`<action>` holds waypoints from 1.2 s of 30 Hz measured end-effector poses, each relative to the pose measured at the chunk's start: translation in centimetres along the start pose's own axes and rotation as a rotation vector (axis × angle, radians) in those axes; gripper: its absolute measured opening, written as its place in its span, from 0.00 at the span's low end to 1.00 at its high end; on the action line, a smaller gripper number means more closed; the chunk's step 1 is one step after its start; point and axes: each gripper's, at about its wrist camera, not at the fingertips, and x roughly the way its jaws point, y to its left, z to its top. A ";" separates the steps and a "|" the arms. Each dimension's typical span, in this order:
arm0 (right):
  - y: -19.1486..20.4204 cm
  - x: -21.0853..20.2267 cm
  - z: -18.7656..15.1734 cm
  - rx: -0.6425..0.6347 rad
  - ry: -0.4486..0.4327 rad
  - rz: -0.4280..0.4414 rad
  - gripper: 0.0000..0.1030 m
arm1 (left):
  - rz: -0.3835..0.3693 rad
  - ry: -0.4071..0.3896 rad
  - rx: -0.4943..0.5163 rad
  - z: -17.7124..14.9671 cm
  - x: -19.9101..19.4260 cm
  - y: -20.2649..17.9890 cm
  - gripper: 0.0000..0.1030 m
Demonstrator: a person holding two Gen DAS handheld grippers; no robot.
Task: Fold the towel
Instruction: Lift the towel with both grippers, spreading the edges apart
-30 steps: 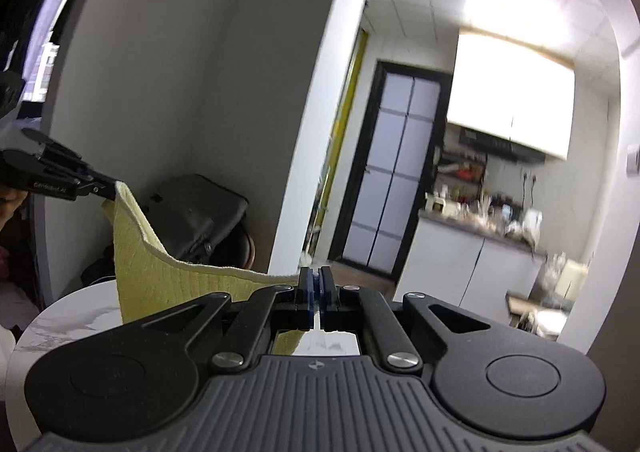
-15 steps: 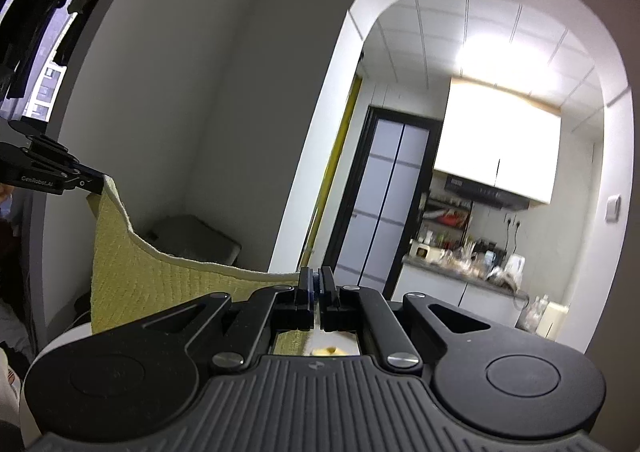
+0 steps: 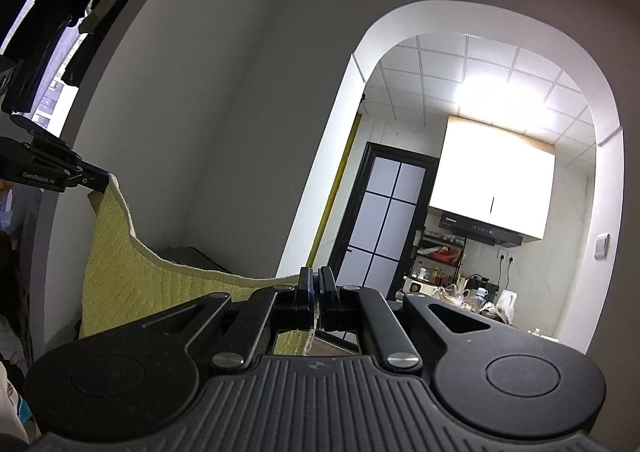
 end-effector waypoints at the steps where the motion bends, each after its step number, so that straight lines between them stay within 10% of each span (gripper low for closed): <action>1: 0.1 -0.3 0.1 -0.001 -0.003 0.001 0.03 | -0.001 0.000 -0.002 0.0 -0.4 0.0 0.04; 21: 1.8 -3.7 2.8 0.023 -0.059 0.073 0.03 | -0.016 -0.035 -0.051 0.7 -4.9 1.6 0.04; 36: -0.2 4.2 -4.1 0.064 0.117 0.038 0.03 | -0.066 0.092 -0.075 -3.8 4.8 2.1 0.04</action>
